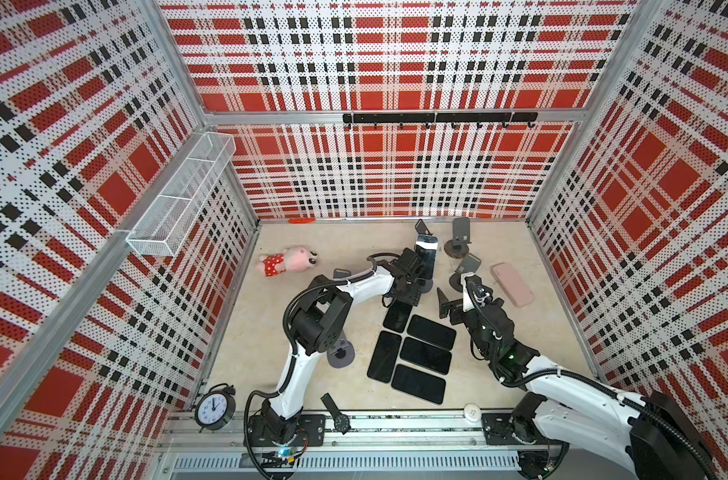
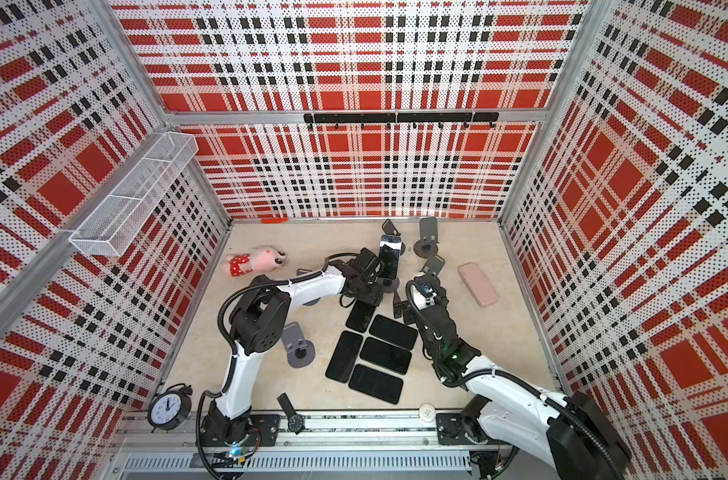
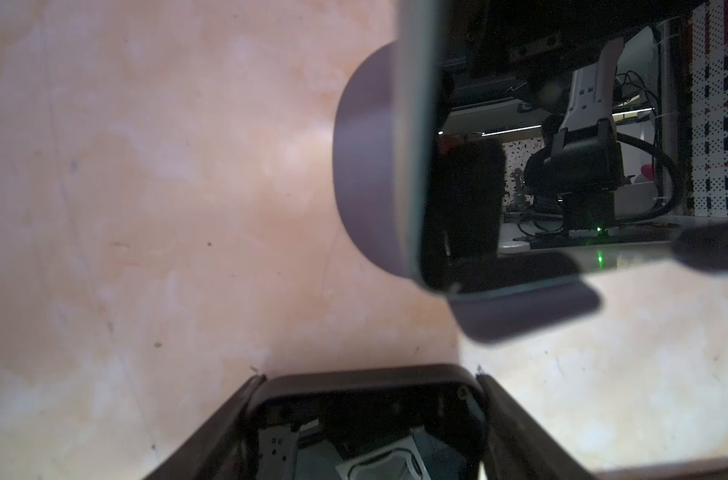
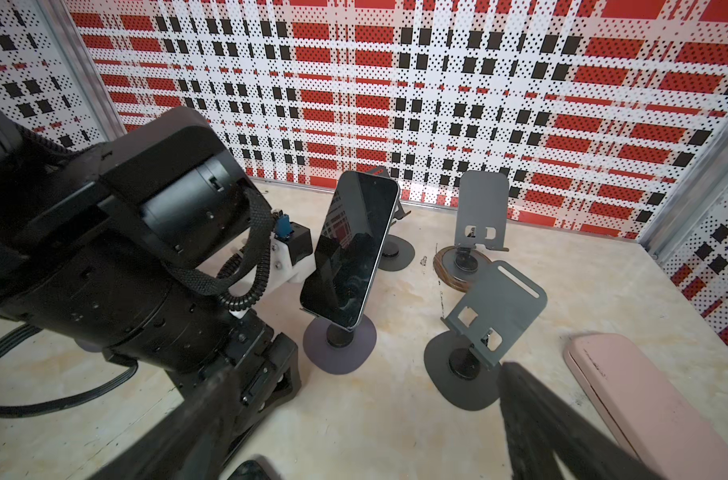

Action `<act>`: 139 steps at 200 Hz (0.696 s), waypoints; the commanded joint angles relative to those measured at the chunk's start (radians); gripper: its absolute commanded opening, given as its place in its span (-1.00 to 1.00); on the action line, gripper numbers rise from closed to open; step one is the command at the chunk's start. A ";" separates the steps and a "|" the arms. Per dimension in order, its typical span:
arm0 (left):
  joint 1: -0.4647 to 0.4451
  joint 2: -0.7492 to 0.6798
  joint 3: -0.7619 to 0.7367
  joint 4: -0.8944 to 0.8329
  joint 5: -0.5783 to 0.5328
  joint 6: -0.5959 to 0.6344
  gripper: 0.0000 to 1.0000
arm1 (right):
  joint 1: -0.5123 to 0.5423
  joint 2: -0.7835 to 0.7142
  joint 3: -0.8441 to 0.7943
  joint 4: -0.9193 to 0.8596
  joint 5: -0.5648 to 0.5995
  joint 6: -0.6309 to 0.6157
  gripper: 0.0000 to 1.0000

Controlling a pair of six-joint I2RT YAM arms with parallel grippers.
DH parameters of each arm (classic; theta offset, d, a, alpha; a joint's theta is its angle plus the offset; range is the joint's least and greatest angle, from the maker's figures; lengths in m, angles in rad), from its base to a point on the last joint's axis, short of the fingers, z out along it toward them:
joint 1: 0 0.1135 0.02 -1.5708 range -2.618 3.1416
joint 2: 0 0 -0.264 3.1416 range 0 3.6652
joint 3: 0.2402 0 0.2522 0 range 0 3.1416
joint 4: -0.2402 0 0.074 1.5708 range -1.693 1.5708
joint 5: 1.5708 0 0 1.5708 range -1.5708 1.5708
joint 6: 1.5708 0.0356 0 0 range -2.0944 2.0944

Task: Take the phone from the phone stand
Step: 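Lower the black phone flat beside the other phones with the left gripper, then open the left gripper and raise it away from the placed phone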

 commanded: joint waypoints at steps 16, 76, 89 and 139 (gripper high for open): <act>-0.004 0.057 -0.014 -0.062 0.007 0.005 0.59 | 0.000 -0.025 -0.015 0.018 -0.002 0.005 1.00; -0.004 0.041 -0.019 -0.062 -0.004 0.004 0.59 | 0.000 -0.034 -0.015 0.016 -0.001 0.004 1.00; -0.002 0.033 -0.019 -0.062 -0.006 0.002 0.59 | 0.001 -0.034 -0.016 0.016 0.000 0.005 1.00; 0.008 -0.067 -0.027 -0.059 -0.042 -0.001 0.59 | 0.003 -0.042 -0.007 -0.007 -0.002 0.000 1.00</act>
